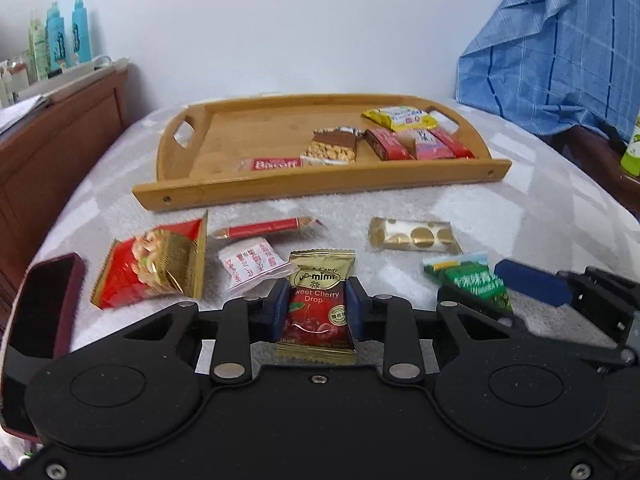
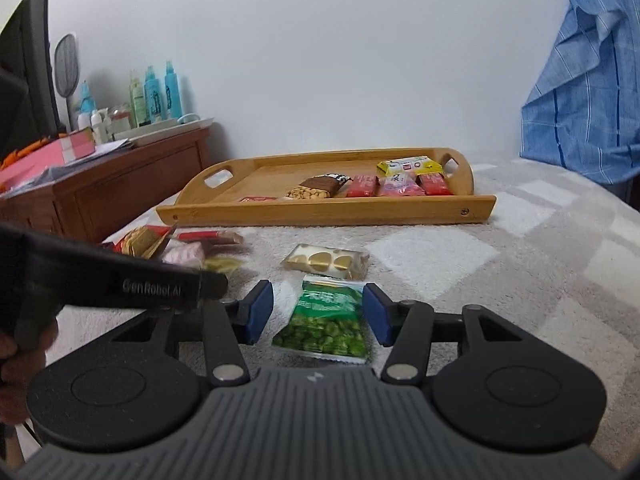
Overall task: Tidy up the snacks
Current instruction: 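Grasp the cherry drop candy with the left tool while the right tool grasps the green wasabi pack, then carry both packs onto the tray and open both tools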
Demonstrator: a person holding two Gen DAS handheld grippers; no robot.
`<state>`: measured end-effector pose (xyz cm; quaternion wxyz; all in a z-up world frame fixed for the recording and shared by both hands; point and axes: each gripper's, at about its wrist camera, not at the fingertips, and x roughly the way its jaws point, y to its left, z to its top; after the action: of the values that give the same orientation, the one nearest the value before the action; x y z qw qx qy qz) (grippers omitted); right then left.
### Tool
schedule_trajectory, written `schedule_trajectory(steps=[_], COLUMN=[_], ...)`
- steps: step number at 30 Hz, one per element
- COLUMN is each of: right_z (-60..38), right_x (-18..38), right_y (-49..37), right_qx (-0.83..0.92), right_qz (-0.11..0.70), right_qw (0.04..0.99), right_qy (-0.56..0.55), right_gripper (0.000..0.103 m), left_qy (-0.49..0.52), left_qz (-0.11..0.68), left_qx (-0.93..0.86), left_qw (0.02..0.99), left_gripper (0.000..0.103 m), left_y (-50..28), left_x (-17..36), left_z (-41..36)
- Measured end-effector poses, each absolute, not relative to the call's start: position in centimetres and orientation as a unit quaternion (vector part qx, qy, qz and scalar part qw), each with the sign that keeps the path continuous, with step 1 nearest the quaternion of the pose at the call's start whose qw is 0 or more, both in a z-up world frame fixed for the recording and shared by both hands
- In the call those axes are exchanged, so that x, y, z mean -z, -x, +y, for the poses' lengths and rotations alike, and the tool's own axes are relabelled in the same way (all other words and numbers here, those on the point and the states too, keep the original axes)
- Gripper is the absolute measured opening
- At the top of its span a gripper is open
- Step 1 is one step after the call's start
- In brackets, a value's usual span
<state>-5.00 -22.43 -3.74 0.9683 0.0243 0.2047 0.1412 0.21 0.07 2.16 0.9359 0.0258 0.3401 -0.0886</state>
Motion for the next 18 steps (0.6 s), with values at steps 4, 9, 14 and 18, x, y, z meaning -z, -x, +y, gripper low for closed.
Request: schedule_trajectory(steps=[4,9,14,18], right_z=[-22.1,-22.6,-22.9,-23.3], right_x=[3.9,4.4,4.4,3.8], right_y=[4.8,4.1,4.0,3.9], right_qx=[-0.128,-0.119,-0.124,-0.132], right_qz=[0.209,0.23,0.244,0.244], right_qw=[0.969,0.964,0.96,0.957], right_qy=[-0.018,-0.052,-0.068,-0.084], right_gripper=[0.064,0.055,0.044,0.043], left_qy=[-0.021,-0.014,-0.013,-0.006], left_qz=[0.334,0.327,0.317,0.31], left_qx=[0.088,0.088,0.086,0.086], left_qw=[0.938,0.941,0.945,0.947], left_gripper=[0.028,0.028,0.028,0.028], left_y=[-0.1,0.0,0.2,-0.1], left_x=[-2.8,-3.4,-4.3,-5.3], left_z=[0.3,0.3,0.2,0.5])
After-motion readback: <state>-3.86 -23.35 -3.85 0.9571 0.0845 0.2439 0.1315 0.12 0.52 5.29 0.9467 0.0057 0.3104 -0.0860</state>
